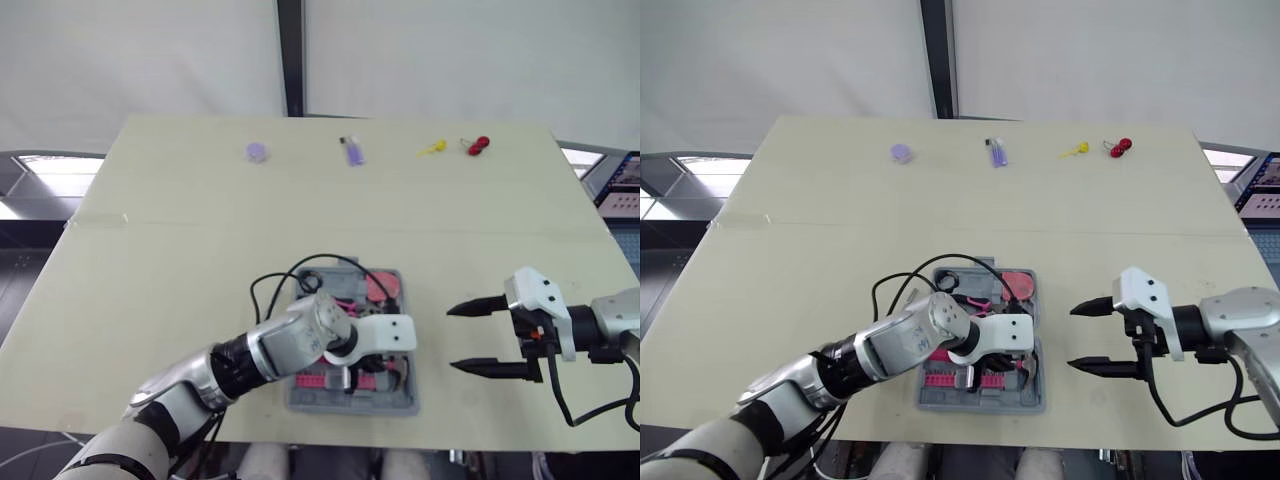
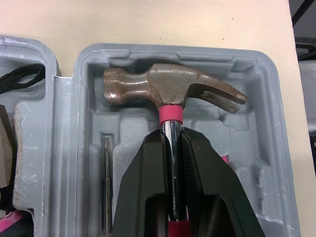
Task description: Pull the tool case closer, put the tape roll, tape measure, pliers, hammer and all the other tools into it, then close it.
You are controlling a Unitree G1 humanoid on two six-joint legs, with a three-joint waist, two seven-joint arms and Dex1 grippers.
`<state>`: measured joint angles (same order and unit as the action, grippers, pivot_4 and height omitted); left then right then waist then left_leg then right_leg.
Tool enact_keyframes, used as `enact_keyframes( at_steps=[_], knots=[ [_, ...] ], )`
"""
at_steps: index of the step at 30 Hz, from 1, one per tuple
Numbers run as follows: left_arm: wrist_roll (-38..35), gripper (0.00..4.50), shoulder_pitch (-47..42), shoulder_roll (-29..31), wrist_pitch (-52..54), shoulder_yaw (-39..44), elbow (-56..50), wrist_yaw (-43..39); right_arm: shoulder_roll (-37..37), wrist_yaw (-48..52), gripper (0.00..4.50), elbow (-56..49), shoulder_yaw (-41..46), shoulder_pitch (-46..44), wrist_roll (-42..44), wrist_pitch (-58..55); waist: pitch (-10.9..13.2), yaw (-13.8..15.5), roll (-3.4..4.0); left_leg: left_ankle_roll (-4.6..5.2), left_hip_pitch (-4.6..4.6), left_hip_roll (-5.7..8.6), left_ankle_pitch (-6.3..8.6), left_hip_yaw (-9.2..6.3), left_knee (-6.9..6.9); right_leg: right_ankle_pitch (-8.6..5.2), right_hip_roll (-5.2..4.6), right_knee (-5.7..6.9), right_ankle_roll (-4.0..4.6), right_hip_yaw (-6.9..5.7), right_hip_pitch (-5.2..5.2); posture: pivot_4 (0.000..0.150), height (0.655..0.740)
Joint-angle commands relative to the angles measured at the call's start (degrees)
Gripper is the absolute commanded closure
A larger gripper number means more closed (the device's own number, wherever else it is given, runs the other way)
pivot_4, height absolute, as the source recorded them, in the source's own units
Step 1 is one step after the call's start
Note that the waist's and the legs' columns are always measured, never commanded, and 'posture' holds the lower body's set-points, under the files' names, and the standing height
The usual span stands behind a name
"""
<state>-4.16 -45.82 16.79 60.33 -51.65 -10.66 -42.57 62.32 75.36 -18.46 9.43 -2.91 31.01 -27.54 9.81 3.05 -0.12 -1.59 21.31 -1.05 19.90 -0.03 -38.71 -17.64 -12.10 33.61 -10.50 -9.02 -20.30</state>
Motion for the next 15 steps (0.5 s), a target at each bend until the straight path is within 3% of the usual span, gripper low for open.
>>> enact_keyframes(
  at_steps=[1, 3, 5, 8, 15],
  knots=[
    [0.9, 4.45, -0.1, -0.5, -0.2, 0.4, -1.2, 0.4, 0.0, -0.3, 0.00, -1.5, 2.1, 0.2, 0.9, 0.2, 0.0, 0.0, 0.00, 0.00, 0.00, 0.00, 0.00, 0.00, 0.00, 0.00, 0.00, 0.00, 0.00, 0.00, 0.00, 0.150, 0.7400],
    [0.9, 4.45, 0.0, -0.6, -0.2, 0.3, -1.6, 0.5, 0.0, -0.2, 0.00, -1.5, 2.1, 0.2, 1.0, 0.2, 0.0, 0.0, 0.00, 0.00, 0.00, 0.00, 0.00, 0.00, -0.01, 0.00, 0.00, 0.00, 0.00, 0.00, 0.00, 0.150, 0.7400],
    [0.8, 3.45, 0.1, -0.7, -0.1, 0.4, -1.9, 0.6, 0.1, -0.1, 0.00, -1.5, 2.2, 0.4, 1.0, 0.2, 0.0, 0.0, 0.00, 0.00, 0.00, 0.00, 0.00, 0.00, -0.01, 0.00, 0.00, 0.00, 0.00, 0.00, 0.00, 0.150, 0.7400],
    [0.5, 2.32, 0.4, -0.5, 0.2, 0.3, -3.0, 0.4, 0.2, 0.0, 0.00, -1.5, 2.2, 0.4, 1.1, 0.1, 0.0, 0.0, 0.00, 0.01, 0.00, 0.00, 0.01, 0.00, -0.04, 0.00, 0.00, 0.01, 0.00, 0.00, 0.01, 0.150, 0.7400],
    [-0.2, 2.32, 0.8, -0.5, 1.1, 0.7, -4.7, 0.4, 0.2, 0.1, 0.00, -1.4, 2.1, 0.4, 1.1, 0.1, 0.0, 0.0, 0.01, 0.02, 0.01, 0.00, 0.01, 0.00, -0.05, 0.00, 0.00, 0.02, 0.00, 0.01, 0.01, 0.150, 0.7400]
  ],
)
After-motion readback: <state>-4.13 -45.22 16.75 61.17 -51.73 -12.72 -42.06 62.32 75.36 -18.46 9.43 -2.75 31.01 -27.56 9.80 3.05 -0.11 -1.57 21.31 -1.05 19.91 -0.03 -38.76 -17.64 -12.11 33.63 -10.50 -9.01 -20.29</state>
